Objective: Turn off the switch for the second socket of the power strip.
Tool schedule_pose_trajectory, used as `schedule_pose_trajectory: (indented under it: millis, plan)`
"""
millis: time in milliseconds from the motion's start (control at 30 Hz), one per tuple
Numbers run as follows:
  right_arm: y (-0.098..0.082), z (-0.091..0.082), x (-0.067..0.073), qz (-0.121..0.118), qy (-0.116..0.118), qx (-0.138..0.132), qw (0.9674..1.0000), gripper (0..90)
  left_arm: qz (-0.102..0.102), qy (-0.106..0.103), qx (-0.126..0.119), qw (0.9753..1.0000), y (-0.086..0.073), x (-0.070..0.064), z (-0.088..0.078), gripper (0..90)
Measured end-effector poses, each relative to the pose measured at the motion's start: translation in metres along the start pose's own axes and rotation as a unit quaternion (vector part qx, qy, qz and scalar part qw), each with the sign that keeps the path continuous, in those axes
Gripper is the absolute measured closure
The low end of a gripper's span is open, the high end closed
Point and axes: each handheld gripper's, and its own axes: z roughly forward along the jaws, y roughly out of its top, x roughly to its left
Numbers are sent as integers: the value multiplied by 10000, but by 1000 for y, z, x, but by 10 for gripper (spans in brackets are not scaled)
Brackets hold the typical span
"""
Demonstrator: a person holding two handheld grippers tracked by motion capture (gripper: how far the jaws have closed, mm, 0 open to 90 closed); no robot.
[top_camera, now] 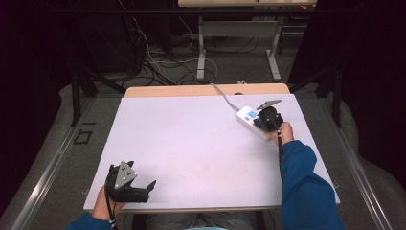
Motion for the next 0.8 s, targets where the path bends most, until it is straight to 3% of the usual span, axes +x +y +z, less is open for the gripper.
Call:
schedule_pose_trajectory:
  millis: [600, 767, 800]
  plan:
    - [-1, 1, 1, 77, -34, -1, 10000, 900, 3, -16, 33, 10000, 0, 0, 0, 5]
    - [-1, 1, 0, 65, -25, -7, 10000, 900, -10, 57, 74, 10000, -1, 1, 3, 5]
    - [-1, 1, 0, 109, -22, -12, 9999, 900, 66, 91, 146, 9998, 0, 3, 3, 5]
